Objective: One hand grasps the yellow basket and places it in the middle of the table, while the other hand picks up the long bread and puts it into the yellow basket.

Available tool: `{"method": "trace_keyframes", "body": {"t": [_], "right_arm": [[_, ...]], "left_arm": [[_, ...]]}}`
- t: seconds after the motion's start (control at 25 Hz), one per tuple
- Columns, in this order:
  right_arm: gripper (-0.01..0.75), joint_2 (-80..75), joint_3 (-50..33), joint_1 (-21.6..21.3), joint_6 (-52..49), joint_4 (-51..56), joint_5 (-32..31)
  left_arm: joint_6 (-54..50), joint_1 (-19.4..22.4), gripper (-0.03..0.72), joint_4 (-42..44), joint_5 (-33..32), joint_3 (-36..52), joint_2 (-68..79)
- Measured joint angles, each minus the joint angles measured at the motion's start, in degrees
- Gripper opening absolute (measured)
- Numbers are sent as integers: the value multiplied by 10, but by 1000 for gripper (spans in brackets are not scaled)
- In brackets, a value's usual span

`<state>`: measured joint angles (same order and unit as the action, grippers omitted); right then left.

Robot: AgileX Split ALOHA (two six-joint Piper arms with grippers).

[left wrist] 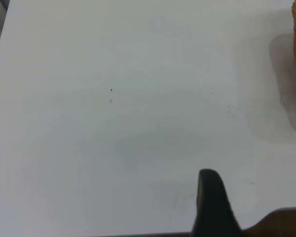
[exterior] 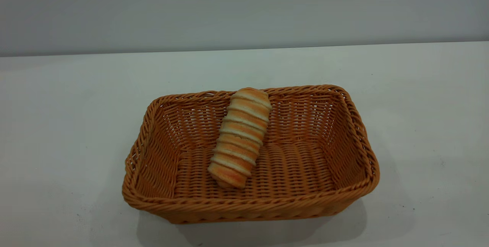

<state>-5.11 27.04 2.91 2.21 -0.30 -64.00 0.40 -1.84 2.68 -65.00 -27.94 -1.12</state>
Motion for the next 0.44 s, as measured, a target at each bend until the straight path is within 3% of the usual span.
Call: {"method": "trace_keyframes", "body": {"t": [0.44], "right_arm": [[587, 0, 0, 0, 0, 0, 0]], "left_arm": [[0, 0, 524, 0, 0, 0, 0]]}}
